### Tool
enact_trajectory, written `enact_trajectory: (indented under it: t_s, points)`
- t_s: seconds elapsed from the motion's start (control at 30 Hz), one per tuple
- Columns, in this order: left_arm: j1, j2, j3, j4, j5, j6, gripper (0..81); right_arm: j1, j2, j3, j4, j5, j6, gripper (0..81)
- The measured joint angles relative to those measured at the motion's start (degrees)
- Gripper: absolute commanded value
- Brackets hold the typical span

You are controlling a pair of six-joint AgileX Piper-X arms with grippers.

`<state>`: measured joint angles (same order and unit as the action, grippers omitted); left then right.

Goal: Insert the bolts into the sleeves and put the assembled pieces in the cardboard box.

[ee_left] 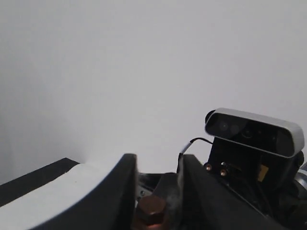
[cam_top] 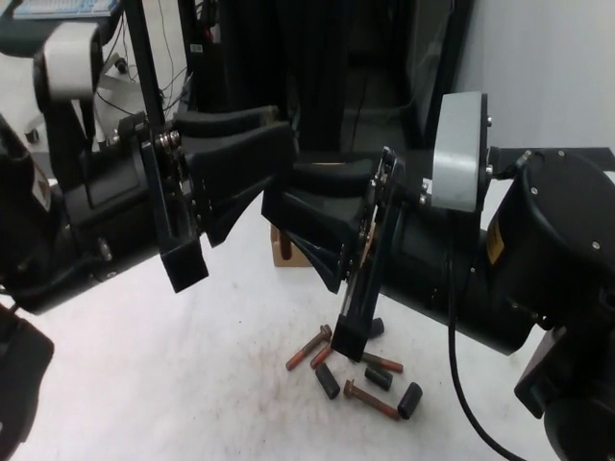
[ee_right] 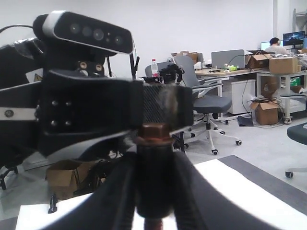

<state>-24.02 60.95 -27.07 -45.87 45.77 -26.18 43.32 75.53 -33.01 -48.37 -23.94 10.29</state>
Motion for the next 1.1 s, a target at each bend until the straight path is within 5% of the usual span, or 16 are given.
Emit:
enact_trajectory:
  t_s: [0.33, 0.6, 0.8, 1.1]
  points:
    - [0.0, -0.1, 0.0, -8.8, -6.1, 0.1, 29.8, 0.0, 0.0, -0.1, 1.4, 0.0, 0.6, 0.8]
    - [0.0, -1.6, 0.0, -9.0, -28.7, 5.1, 29.7, -2.1, 0.3, -8.9, 31.6, 14.6, 4.3, 0.8]
    - [0.0, -5.2, 0.0, 9.0, -42.2, 17.0, 29.7, -8.4, 7.0, -22.9, 51.4, 18.4, 3.9, 0.8]
    - [0.0, -6.4, -2.1, 54.1, -44.5, 18.0, 29.7, -15.3, 28.9, -44.9, 71.1, 18.9, 3.9, 0.8]
